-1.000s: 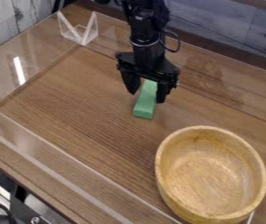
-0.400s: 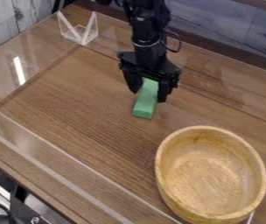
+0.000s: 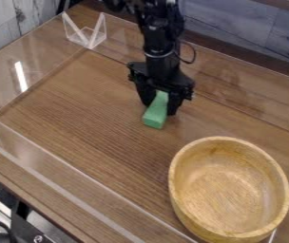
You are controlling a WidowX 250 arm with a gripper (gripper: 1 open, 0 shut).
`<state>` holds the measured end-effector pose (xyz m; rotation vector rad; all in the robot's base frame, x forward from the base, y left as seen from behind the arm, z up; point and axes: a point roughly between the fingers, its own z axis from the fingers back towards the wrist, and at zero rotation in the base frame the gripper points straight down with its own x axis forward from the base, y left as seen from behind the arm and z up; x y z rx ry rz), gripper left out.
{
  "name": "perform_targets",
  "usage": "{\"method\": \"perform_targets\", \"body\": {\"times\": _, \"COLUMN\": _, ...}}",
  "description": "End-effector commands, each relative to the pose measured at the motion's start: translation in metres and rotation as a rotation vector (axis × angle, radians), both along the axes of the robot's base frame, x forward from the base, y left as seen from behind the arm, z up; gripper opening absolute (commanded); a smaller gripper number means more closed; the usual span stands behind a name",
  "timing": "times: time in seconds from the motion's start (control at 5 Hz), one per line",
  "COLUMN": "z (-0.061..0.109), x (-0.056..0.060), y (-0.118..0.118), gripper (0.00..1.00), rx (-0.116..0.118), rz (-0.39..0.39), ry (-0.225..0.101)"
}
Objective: Put green stick into wooden bowl
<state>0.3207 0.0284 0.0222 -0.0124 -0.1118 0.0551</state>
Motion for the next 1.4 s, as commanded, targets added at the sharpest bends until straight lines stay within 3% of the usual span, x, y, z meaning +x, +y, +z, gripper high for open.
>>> {"method": "perform_targets", "body": {"times": 0.0, "z": 0.013, "x": 0.009, "y": 0.002, "gripper": 0.00, "rx": 0.008, "rz": 0.012, "ry": -0.052}}
{"method": "perform_targets", "body": {"times": 1.2, "z": 0.016, "x": -0.009, "y": 0.002, "gripper": 0.00, "rx": -0.011, "rz": 0.043, "ry": 0.039}}
